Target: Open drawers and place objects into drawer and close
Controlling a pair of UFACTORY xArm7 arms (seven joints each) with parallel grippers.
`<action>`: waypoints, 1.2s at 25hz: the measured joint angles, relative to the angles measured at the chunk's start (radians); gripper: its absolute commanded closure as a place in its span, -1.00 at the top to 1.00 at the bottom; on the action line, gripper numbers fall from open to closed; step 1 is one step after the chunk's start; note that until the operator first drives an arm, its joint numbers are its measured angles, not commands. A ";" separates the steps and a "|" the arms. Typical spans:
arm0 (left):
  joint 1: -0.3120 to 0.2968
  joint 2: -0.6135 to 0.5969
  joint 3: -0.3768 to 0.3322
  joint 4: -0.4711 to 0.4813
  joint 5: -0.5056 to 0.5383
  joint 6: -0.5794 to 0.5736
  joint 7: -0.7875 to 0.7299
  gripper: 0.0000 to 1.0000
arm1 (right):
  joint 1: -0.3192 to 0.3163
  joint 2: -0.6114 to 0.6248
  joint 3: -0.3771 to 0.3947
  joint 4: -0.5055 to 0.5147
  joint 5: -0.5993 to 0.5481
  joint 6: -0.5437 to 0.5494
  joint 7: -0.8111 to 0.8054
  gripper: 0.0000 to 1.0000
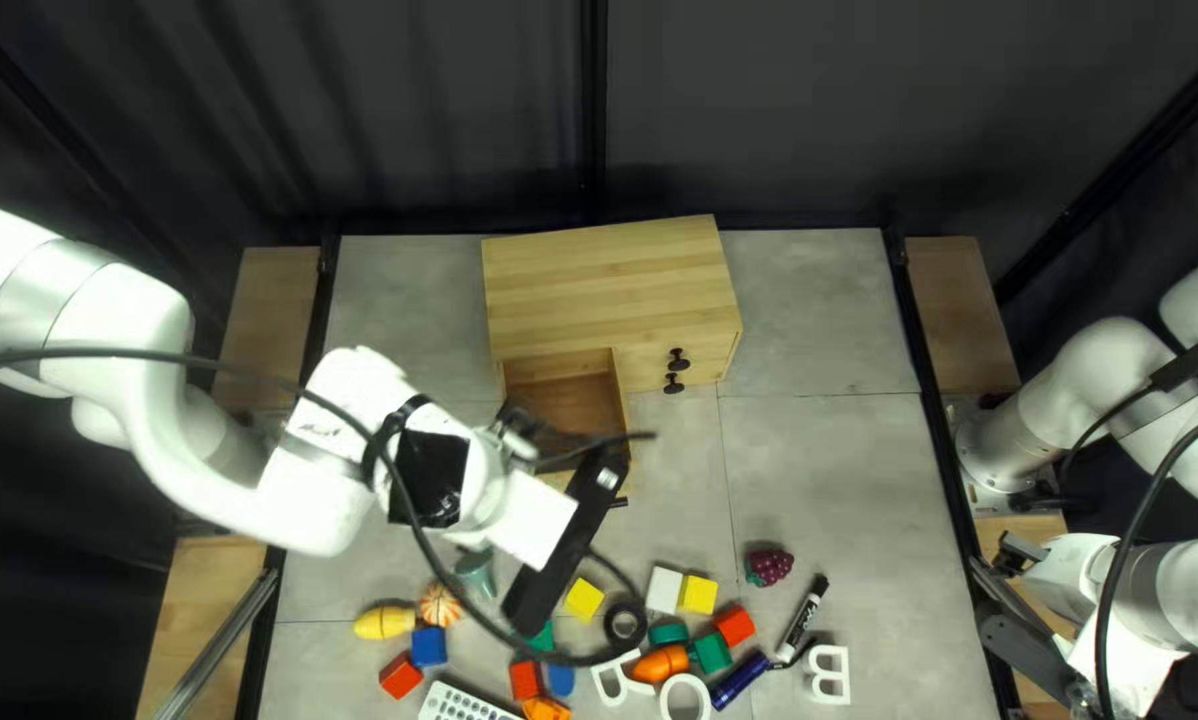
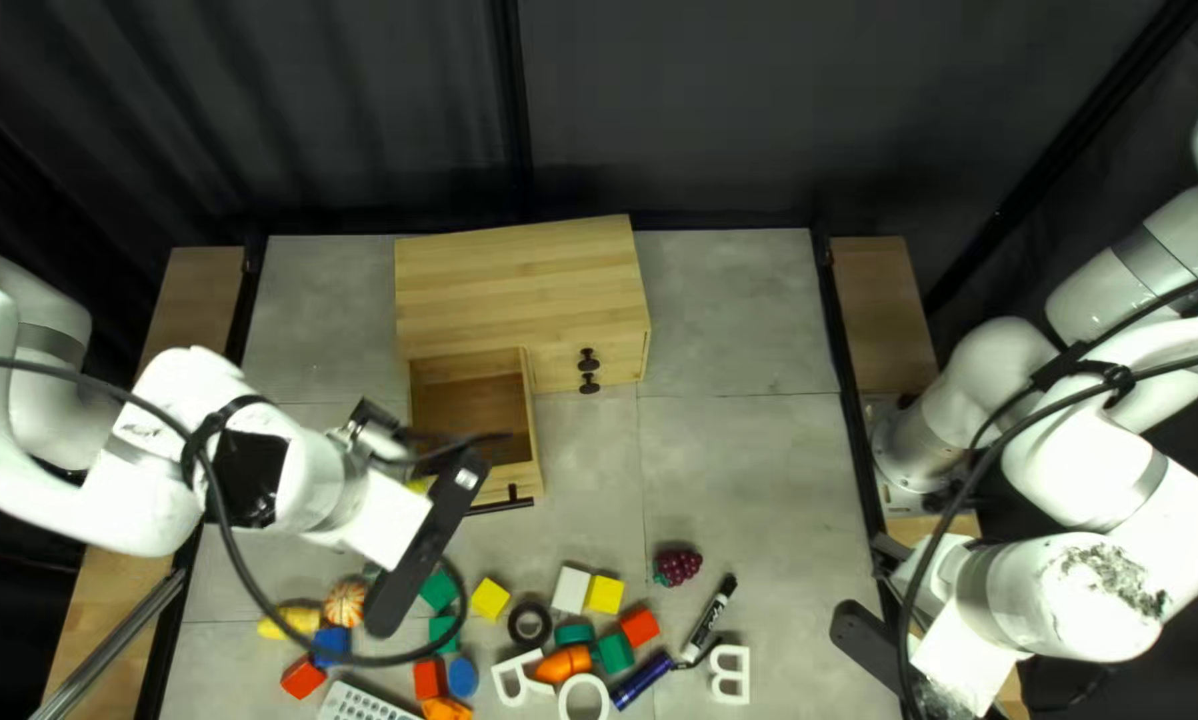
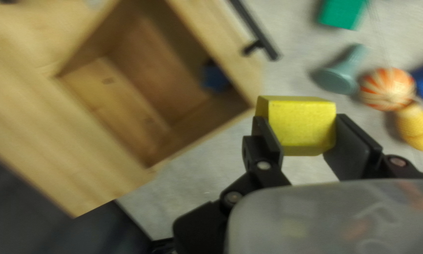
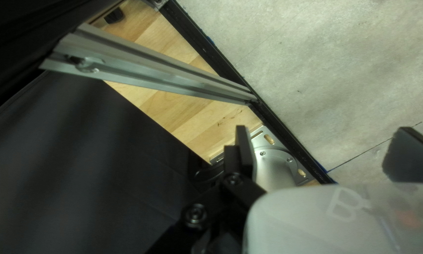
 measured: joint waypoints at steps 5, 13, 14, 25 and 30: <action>0.047 0.012 0.028 -0.083 0.103 -0.142 -0.141 1.00 | 0.000 0.000 0.000 0.000 0.000 0.000 0.000 1.00; 0.016 -0.043 0.014 -0.190 0.041 -0.210 -0.209 1.00 | 0.000 0.000 0.000 0.000 0.000 0.000 0.000 1.00; -0.002 -0.045 0.002 -0.185 0.022 -0.192 -0.200 1.00 | 0.000 0.000 0.000 0.000 0.000 0.000 0.000 1.00; -0.164 0.050 -0.096 -0.024 -0.246 -0.025 0.038 1.00 | 0.000 0.000 0.000 0.000 0.000 0.000 0.000 1.00; -0.203 0.082 -0.123 -0.059 -0.361 -0.070 0.148 1.00 | 0.000 0.000 0.000 0.000 0.000 0.000 0.000 1.00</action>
